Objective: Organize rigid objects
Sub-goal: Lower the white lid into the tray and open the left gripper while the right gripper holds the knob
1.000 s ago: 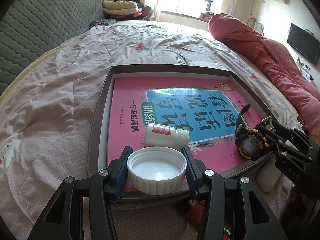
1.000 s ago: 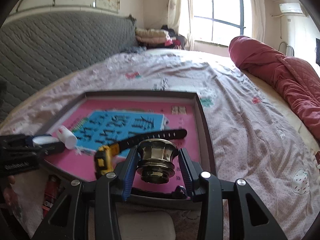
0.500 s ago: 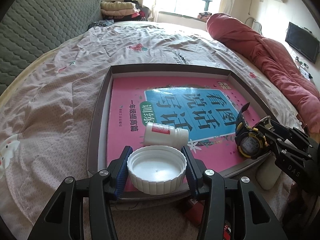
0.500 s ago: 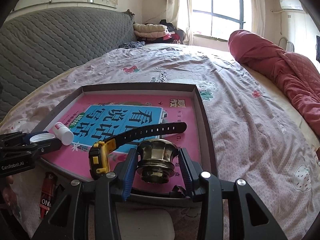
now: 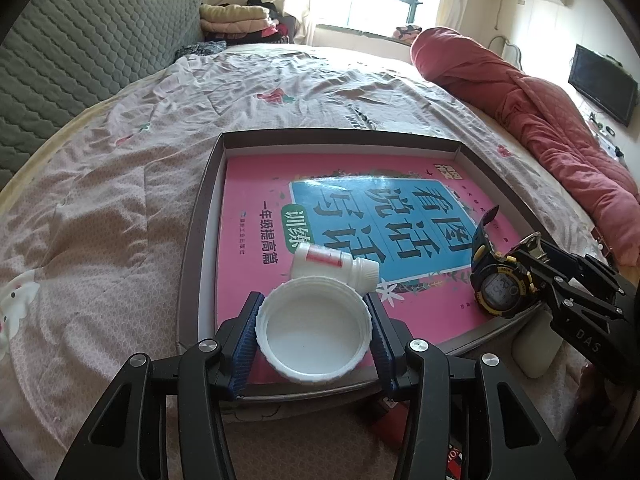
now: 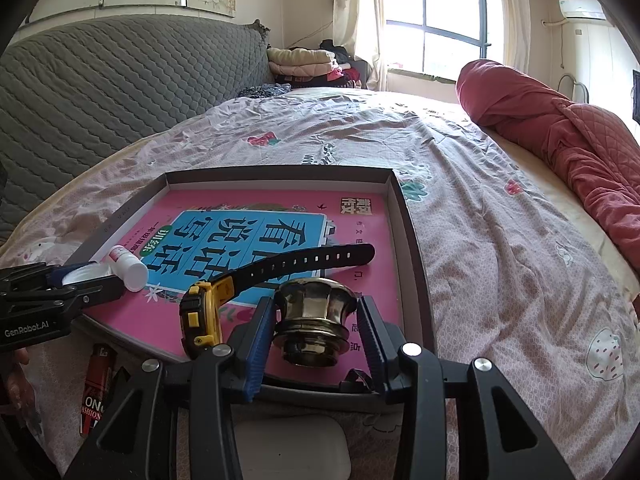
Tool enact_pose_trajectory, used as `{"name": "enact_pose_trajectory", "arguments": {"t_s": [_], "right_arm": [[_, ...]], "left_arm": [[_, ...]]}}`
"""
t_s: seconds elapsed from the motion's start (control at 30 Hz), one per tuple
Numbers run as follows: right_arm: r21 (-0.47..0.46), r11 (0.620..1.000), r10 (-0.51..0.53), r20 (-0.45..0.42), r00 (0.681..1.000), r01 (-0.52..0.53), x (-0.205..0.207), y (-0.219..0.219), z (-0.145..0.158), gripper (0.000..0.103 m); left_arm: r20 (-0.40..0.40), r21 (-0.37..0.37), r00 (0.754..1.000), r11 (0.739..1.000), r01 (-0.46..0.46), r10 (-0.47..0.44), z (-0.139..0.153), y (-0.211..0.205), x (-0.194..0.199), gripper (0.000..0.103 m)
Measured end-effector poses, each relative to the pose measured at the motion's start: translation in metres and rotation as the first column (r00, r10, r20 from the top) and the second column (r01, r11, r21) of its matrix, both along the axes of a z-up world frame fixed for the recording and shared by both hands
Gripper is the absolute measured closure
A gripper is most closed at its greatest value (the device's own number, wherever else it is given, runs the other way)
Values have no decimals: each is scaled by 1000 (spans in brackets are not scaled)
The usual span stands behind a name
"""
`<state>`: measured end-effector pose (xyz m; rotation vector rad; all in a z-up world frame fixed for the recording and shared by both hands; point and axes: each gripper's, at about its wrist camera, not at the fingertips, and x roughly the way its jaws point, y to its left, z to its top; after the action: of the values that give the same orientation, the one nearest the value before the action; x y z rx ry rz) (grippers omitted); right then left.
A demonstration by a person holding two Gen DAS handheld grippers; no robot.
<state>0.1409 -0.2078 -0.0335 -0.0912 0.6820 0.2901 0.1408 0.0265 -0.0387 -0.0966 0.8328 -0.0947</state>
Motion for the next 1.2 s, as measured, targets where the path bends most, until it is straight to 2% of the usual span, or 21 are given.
{"name": "enact_pose_trajectory", "arguments": {"t_s": [0.6, 0.73, 1.2], "right_arm": [[18, 1000, 0, -1, 1000, 0, 1, -2, 1, 60], [30, 1000, -4, -1, 1000, 4, 2, -2, 3, 55], [48, 999, 7, 42, 999, -9, -2, -2, 11, 50]], "left_arm": [[11, -25, 1000, 1000, -1, 1, 2, 3, -2, 51], [14, -27, 1000, 1000, -2, 2, 2, 3, -2, 50], [16, -38, 1000, 999, -2, 3, 3, 4, -2, 44]]}}
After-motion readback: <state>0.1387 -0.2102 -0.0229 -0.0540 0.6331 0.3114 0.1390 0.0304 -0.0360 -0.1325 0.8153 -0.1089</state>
